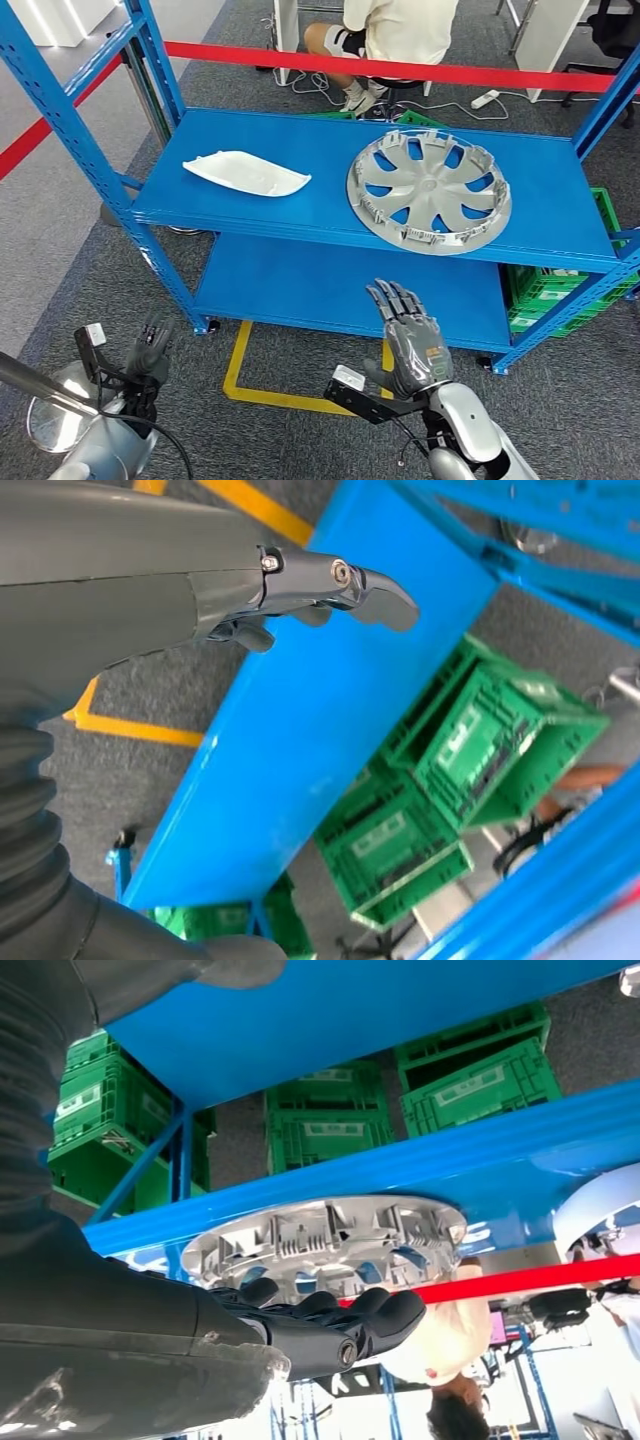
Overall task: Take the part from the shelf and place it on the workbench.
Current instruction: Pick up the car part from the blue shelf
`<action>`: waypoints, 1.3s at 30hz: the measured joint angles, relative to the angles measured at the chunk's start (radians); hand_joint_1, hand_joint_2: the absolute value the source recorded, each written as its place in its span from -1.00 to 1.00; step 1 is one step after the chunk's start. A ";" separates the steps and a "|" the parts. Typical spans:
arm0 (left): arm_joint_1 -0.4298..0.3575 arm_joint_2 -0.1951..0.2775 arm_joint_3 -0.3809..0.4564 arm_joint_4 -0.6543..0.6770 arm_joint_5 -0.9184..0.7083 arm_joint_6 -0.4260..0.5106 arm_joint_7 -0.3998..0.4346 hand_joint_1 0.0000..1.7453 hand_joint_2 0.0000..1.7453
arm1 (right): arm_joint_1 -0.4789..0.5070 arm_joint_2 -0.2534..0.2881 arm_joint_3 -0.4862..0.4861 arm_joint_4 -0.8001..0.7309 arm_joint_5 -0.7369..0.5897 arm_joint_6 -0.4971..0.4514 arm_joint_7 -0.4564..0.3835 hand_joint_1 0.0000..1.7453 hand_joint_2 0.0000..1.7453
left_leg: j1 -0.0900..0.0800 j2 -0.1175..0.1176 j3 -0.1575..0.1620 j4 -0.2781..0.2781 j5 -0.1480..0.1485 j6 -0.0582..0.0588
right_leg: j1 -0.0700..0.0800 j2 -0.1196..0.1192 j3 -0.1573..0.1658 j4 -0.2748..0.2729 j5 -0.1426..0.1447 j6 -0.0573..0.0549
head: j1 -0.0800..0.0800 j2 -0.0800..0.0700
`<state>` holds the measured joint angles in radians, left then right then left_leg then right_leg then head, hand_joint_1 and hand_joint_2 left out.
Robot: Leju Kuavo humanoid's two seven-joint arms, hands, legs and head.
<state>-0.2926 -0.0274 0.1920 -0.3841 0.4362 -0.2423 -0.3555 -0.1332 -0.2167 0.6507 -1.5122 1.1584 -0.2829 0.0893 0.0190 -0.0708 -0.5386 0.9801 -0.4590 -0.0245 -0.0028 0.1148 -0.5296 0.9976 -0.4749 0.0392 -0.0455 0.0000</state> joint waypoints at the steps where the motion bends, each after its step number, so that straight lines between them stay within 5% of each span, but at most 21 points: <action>1: 0.005 0.002 0.004 0.001 -0.001 0.010 0.000 -1.00 1.00 | 0.007 0.000 -0.001 -0.004 0.005 -0.006 0.001 -1.00 1.00 | 0.000 0.000 0.000 0.000 0.000 0.000 | 0.000 0.000 0.000 0.000 0.000 0.000 | 0.000 0.000; 5: 0.075 -0.041 0.003 -0.059 -0.046 0.038 0.029 -1.00 1.00 | 0.099 0.003 -0.017 -0.057 0.104 -0.056 0.081 -1.00 1.00 | -0.001 -0.001 0.000 0.001 -0.001 0.000 | -0.002 -0.001 -0.002 -0.001 -0.001 0.001 | 0.000 0.000; 7: 0.149 -0.129 -0.065 -0.247 -0.090 0.185 0.185 -1.00 1.00 | 0.165 0.004 -0.029 -0.093 0.179 -0.094 0.170 -1.00 1.00 | -0.003 -0.004 -0.005 0.001 0.000 0.002 | -0.005 -0.005 -0.005 -0.001 -0.001 0.002 | 0.000 0.000; 10: 0.189 -0.205 -0.332 -0.511 0.043 0.574 0.419 -1.00 1.00 | 0.221 0.002 -0.031 -0.126 0.208 -0.123 0.223 -1.00 1.00 | -0.004 -0.008 -0.011 0.001 0.001 0.004 | -0.006 -0.008 -0.007 -0.001 0.000 0.004 | 0.004 0.000; 13: 0.187 -0.194 -0.606 -0.652 0.177 0.702 0.368 -1.00 1.00 | 0.244 0.002 -0.032 -0.142 0.208 -0.124 0.230 -1.00 1.00 | -0.006 -0.007 -0.011 0.001 0.002 0.006 | -0.008 -0.007 -0.008 -0.002 0.001 0.006 | 0.004 0.000; 17: 0.190 -0.172 -0.779 -0.746 0.214 0.652 0.323 -1.00 1.00 | 0.256 0.001 -0.034 -0.154 0.205 -0.125 0.228 -1.00 1.00 | -0.006 -0.007 -0.010 0.001 0.003 0.006 | -0.008 -0.007 -0.008 -0.001 0.001 0.006 | 0.004 0.000; 23: 0.258 -0.128 -0.867 -0.827 0.262 0.637 0.281 -1.00 1.00 | 0.276 -0.033 -0.032 -0.150 0.150 -0.205 0.190 -1.00 1.00 | -0.005 -0.007 -0.010 0.001 0.003 0.006 | -0.008 -0.007 -0.008 -0.001 0.001 0.006 | 0.004 0.000; 25: 0.277 -0.090 -0.846 -0.779 0.337 0.579 0.167 -1.00 1.00 | 0.277 -0.057 -0.025 -0.144 0.110 -0.230 0.147 -1.00 1.00 | -0.008 -0.004 -0.009 0.002 0.001 0.011 | -0.011 -0.002 -0.007 -0.006 0.002 0.009 | 0.004 0.000; 28: 0.256 -0.013 -0.723 -0.482 0.409 0.300 -0.099 -1.00 1.00 | 0.298 -0.094 -0.017 -0.160 0.076 -0.247 0.131 -1.00 1.00 | -0.003 0.017 0.014 -0.027 0.008 0.024 | -0.010 -0.002 -0.009 -0.013 0.004 0.017 | 0.004 0.000; 30: 0.247 0.020 -0.652 -0.299 0.398 0.173 -0.178 -1.00 1.00 | 0.332 -0.116 -0.022 -0.188 0.080 -0.256 0.165 -1.00 1.00 | 0.002 0.034 0.033 -0.051 0.016 0.030 | -0.008 -0.051 -0.045 0.050 -0.027 0.019 | 0.006 0.000; 33: 0.243 0.030 -0.614 -0.134 0.379 0.157 -0.199 -1.00 1.00 | 0.376 -0.145 -0.029 -0.227 0.087 -0.274 0.206 -1.00 1.00 | 0.002 0.048 0.039 -0.054 0.011 0.027 | -0.013 -0.103 -0.162 0.246 -0.093 0.031 | 0.009 0.000; 35: 0.242 0.027 -0.601 -0.077 0.372 0.168 -0.199 -1.00 1.00 | 0.400 -0.157 -0.035 -0.247 0.088 -0.286 0.222 -1.00 1.00 | 0.008 0.055 0.046 -0.050 0.002 0.017 | -0.019 -0.107 -0.189 0.263 -0.065 0.041 | 0.010 0.000; 37: 0.237 0.023 -0.590 -0.037 0.369 0.176 -0.198 -1.00 1.00 | 0.419 -0.171 -0.043 -0.267 0.088 -0.292 0.232 -1.00 1.00 | 0.017 0.058 0.057 -0.040 -0.016 0.001 | -0.028 -0.110 -0.139 0.146 0.013 0.054 | 0.011 0.000; 39: 0.231 0.029 -0.577 -0.003 0.368 0.179 -0.196 -1.00 1.00 | 0.430 -0.180 -0.048 -0.284 0.083 -0.294 0.233 -1.00 1.00 | 0.018 0.058 0.061 -0.024 -0.035 -0.017 | -0.033 -0.107 -0.088 0.047 0.050 0.055 | 0.018 0.000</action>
<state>-0.0617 0.0014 -0.3849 -0.3869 0.8042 -0.0638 -0.5514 0.2965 -0.3964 0.6028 -1.7961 1.2410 -0.5765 0.3226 0.0372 -0.0125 -0.4774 0.9566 -0.4943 -0.0419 -0.0356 0.0079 -0.6171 1.0443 -0.4248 0.0938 -0.0278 0.0000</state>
